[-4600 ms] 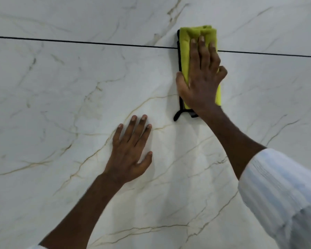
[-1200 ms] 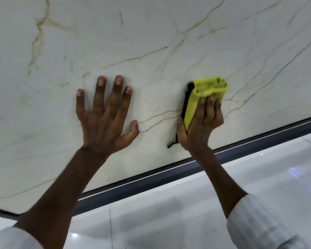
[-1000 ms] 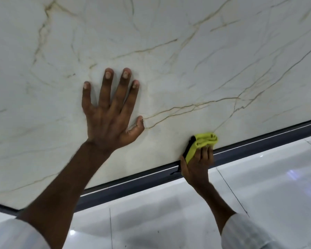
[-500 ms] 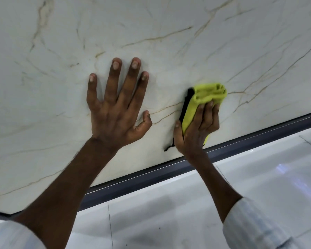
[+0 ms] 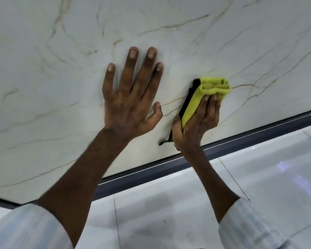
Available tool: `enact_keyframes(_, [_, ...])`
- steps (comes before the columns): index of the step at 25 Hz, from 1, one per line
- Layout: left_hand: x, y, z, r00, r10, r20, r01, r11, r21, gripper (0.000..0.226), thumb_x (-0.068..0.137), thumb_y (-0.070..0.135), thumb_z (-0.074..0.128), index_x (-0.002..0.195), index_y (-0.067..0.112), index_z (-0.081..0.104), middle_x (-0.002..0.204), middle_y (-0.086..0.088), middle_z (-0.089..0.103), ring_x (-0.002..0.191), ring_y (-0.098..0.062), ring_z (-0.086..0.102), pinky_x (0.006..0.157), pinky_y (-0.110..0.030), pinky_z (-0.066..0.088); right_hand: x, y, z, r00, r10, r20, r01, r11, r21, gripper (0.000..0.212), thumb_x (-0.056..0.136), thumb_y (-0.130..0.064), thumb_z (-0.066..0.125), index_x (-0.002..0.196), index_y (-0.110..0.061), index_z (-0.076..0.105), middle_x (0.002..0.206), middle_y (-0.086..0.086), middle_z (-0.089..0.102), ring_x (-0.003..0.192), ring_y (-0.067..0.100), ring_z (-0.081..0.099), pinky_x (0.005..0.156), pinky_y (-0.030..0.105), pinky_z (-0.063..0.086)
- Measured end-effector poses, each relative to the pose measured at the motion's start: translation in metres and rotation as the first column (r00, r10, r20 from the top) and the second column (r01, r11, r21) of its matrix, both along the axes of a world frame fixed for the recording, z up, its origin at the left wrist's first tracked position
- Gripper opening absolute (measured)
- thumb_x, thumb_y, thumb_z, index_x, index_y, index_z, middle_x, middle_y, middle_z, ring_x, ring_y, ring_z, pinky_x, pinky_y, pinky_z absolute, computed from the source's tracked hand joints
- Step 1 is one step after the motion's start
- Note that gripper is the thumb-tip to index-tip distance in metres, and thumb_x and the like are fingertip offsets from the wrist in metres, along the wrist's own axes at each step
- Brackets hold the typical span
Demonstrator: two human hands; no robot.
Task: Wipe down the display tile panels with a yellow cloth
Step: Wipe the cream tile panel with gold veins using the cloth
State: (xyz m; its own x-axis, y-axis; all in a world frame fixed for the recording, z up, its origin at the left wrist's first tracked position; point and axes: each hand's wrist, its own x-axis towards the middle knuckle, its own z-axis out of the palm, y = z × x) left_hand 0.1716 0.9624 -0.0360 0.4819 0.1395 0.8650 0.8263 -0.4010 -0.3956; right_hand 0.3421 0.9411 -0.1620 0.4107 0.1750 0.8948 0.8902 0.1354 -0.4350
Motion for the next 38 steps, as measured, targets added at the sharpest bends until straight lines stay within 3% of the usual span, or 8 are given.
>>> enact_keyframes(3, [0.001,0.0,-0.002,1.0,0.013,-0.019,-0.013,1.0,0.015,0.074,0.092,0.042,0.053,0.158,0.011,0.042,0.163,-0.015,0.04,0.152,-0.039,0.029,0.123,-0.059,0.01,-0.017,-0.019,-0.093,0.997,0.018,0.072,-0.006,0.987,-0.163,0.083,0.099,-0.042,0.052,0.165,-0.012,0.012,0.163,0.019,0.02,0.15,0.045,0.021,0.121,0.057,0.023])
enact_keyframes(6, [0.001,0.003,-0.004,1.0,0.0,-0.018,0.0,1.0,0.013,0.074,0.092,0.042,0.052,0.159,0.011,0.041,0.164,-0.014,0.039,0.153,-0.039,0.028,0.124,-0.059,0.01,-0.029,-0.035,-0.143,0.997,0.061,0.04,-0.045,0.948,-0.316,0.084,0.092,-0.041,0.062,0.156,-0.005,0.02,0.151,0.024,0.029,0.138,0.051,0.03,0.109,0.071,0.035])
enact_keyframes(14, [-0.001,0.0,0.003,1.0,-0.026,-0.015,0.026,1.0,0.017,0.071,0.096,0.042,0.056,0.159,0.013,0.042,0.166,-0.01,0.033,0.156,-0.033,0.027,0.127,-0.054,0.006,-0.01,0.003,0.098,0.982,-0.001,0.188,-0.003,1.0,0.019,0.093,0.073,-0.035,0.061,0.155,-0.007,0.03,0.159,0.021,0.028,0.148,0.047,0.031,0.118,0.051,0.026])
enact_keyframes(19, [-0.025,-0.025,0.038,0.978,-0.204,-0.038,0.197,0.971,-0.135,0.068,0.089,0.037,0.063,0.153,0.018,0.052,0.169,-0.008,0.028,0.158,-0.027,0.026,0.121,-0.053,0.017,-0.008,-0.009,0.034,0.932,-0.052,0.358,0.106,0.985,-0.135,0.07,0.099,-0.046,0.045,0.156,-0.011,0.025,0.155,0.023,0.032,0.142,0.05,0.034,0.1,0.069,0.04])
enact_keyframes(23, [-0.064,-0.025,0.155,0.992,-0.118,0.054,0.112,0.99,0.09,0.067,0.098,0.047,0.049,0.159,0.02,0.042,0.171,-0.008,0.015,0.158,-0.029,0.023,0.117,-0.052,0.014,-0.017,-0.018,0.003,0.954,-0.024,0.3,0.088,0.975,-0.204,0.068,0.098,-0.043,0.047,0.153,-0.008,0.026,0.151,0.027,0.033,0.14,0.052,0.033,0.092,0.071,0.044])
enact_keyframes(27, [-0.088,0.004,0.223,0.998,0.054,0.042,-0.058,0.994,0.095,0.073,0.104,0.047,0.041,0.164,0.01,0.026,0.172,-0.018,0.016,0.159,-0.038,0.016,0.12,-0.064,0.014,-0.024,-0.014,0.101,0.951,0.031,0.308,0.004,0.994,-0.113,0.093,0.073,-0.042,0.055,0.156,-0.009,0.028,0.157,0.023,0.032,0.144,0.049,0.031,0.1,0.06,0.039])
enact_keyframes(33, [-0.091,0.019,0.211,0.998,0.066,-0.01,-0.063,0.984,0.167,0.07,0.104,0.044,0.043,0.162,0.006,0.031,0.171,-0.01,0.025,0.158,-0.04,0.021,0.12,-0.07,0.016,-0.038,0.008,0.341,0.942,-0.019,0.335,-0.031,0.989,0.144,0.086,0.079,-0.043,0.063,0.156,-0.015,0.037,0.161,0.015,0.041,0.148,0.041,0.038,0.103,0.055,0.037])
enact_keyframes(38, [-0.088,0.015,0.213,0.999,0.042,-0.02,-0.039,0.988,0.146,0.071,0.102,0.043,0.047,0.161,0.007,0.034,0.17,-0.01,0.027,0.157,-0.038,0.023,0.12,-0.069,0.02,-0.043,0.011,0.291,0.934,-0.154,0.323,0.125,0.986,0.109,0.069,0.098,-0.047,0.046,0.158,-0.014,0.034,0.162,0.015,0.039,0.148,0.042,0.041,0.096,0.059,0.042])
